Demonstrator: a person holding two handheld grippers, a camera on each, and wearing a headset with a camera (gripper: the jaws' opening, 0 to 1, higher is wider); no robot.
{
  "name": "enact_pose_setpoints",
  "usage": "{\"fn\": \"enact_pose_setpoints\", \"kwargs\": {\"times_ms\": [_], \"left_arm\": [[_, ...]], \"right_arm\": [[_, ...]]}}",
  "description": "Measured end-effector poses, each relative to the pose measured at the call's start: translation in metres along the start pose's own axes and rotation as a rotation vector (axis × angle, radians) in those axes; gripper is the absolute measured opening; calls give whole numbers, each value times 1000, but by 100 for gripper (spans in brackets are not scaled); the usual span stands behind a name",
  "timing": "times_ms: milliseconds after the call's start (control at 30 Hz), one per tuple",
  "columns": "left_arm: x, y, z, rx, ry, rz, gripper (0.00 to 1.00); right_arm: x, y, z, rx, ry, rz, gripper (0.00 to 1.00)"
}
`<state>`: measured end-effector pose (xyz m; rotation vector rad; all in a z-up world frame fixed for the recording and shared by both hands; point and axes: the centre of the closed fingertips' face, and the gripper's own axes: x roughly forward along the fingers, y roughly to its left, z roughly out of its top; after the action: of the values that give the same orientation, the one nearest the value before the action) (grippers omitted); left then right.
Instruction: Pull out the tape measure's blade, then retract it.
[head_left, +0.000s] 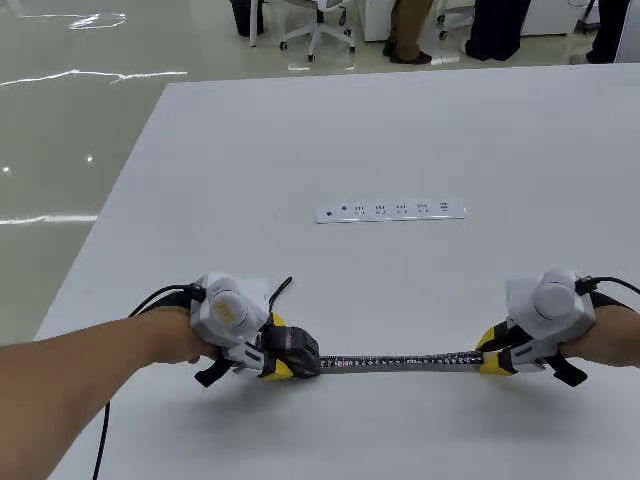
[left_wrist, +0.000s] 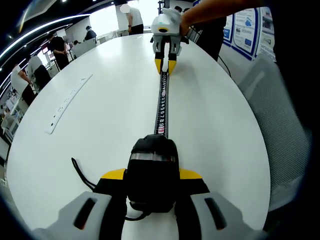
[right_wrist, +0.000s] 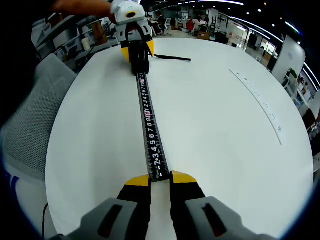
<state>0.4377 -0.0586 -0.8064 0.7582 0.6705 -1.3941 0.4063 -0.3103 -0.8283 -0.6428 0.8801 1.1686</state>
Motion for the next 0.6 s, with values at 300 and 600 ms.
{"fn": "enact_pose_setpoints", "kwargs": {"times_ms": [300,600], "left_arm": [[0,0,0,4,6,1,33],[-1,0,0,6,1,12,34]], "right_arm": [[1,-5,2,70,-31,-25,15],[-1,0,-5,94,-6,-36,18]]}}
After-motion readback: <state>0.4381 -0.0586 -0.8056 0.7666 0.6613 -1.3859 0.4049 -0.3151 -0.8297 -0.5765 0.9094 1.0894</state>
